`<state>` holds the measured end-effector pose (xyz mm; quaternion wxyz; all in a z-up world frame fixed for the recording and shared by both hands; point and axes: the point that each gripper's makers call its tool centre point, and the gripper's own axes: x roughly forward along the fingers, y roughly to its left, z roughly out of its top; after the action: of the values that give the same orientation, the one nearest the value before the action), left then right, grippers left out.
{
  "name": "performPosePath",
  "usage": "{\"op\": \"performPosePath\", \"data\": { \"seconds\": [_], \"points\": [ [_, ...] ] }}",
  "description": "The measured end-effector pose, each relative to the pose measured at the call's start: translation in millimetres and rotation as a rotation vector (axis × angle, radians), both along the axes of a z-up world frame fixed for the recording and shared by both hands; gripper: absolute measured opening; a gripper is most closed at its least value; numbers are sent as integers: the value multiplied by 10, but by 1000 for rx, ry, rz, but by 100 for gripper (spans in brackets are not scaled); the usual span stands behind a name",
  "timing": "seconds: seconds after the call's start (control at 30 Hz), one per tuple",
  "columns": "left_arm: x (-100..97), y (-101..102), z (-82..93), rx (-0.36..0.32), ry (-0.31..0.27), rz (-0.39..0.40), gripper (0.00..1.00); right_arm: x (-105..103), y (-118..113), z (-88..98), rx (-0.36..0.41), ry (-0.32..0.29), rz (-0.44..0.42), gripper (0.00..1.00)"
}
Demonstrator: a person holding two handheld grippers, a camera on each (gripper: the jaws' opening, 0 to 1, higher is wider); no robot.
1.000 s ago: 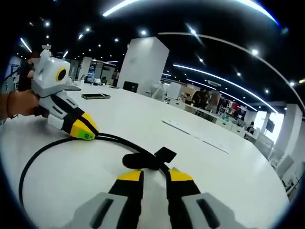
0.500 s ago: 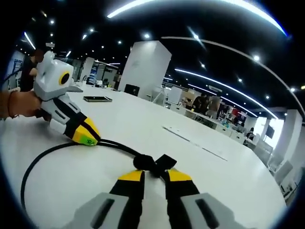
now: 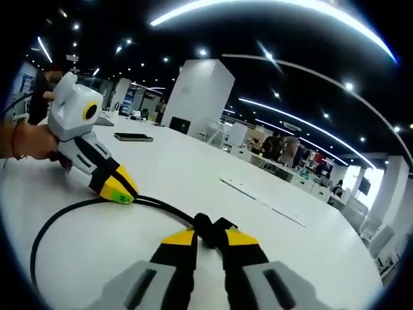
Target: Find the charging cable on the desk, coil it up and secure with Velcro.
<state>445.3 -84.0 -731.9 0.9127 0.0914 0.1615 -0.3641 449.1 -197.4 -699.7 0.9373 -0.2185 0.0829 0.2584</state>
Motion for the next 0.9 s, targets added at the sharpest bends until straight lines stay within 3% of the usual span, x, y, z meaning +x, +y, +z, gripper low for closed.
{"op": "performPosePath", "data": {
  "seconds": [0.9],
  "points": [
    [-5, 16, -9, -16, -4, -4, 8, -2, 12, 124, -51, -39, 5, 5]
  ]
}}
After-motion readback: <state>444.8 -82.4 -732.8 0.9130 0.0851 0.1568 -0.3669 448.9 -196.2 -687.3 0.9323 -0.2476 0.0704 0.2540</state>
